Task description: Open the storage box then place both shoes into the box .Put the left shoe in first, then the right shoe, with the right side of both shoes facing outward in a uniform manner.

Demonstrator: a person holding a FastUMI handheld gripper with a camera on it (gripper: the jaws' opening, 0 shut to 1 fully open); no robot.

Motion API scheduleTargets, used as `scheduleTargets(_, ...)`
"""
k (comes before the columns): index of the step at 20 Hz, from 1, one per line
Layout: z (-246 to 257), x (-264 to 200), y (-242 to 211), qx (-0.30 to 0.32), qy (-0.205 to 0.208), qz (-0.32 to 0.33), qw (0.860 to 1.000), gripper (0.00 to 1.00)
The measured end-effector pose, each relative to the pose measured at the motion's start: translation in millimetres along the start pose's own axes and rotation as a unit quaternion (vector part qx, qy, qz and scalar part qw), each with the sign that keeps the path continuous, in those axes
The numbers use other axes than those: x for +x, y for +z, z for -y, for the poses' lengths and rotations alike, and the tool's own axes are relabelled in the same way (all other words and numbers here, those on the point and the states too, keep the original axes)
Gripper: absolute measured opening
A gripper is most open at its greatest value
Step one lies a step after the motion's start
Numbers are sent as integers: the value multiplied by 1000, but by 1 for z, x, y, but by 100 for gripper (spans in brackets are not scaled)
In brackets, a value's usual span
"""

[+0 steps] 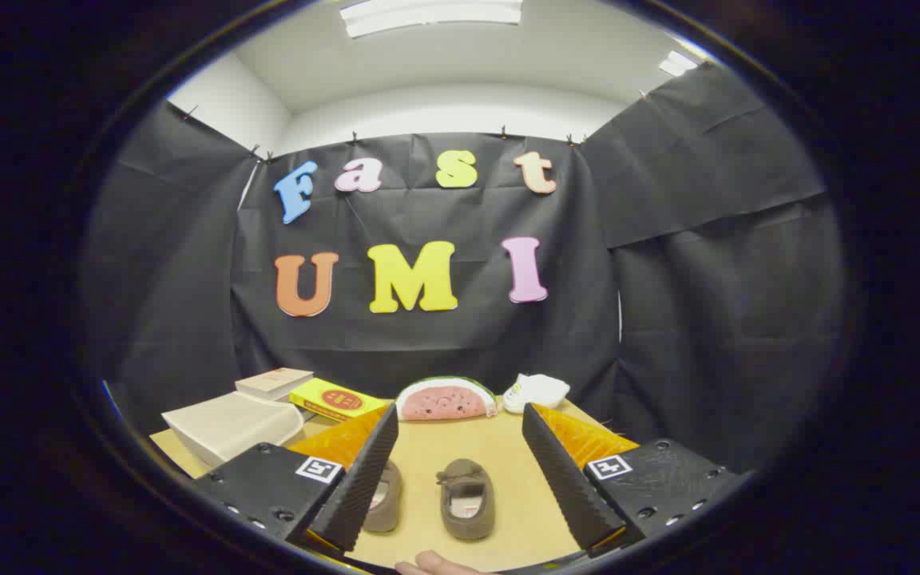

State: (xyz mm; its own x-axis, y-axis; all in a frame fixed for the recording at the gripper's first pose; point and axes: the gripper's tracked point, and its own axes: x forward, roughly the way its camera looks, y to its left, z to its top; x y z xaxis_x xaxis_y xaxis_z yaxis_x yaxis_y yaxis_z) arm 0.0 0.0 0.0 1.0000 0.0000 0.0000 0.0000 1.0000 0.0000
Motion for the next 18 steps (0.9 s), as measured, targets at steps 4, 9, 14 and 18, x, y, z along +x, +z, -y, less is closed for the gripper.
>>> scheduleTargets(4,-28,-9,-1,-8,15,-1,1000,95)
scheduleTargets(9,-31,-11,0,-11,14,-2,1000,95)
scheduleTargets(14,-28,-7,5,-17,10,-1,1000,95)
scheduleTargets(18,-22,-9,8,-12,3,6,1000,95)
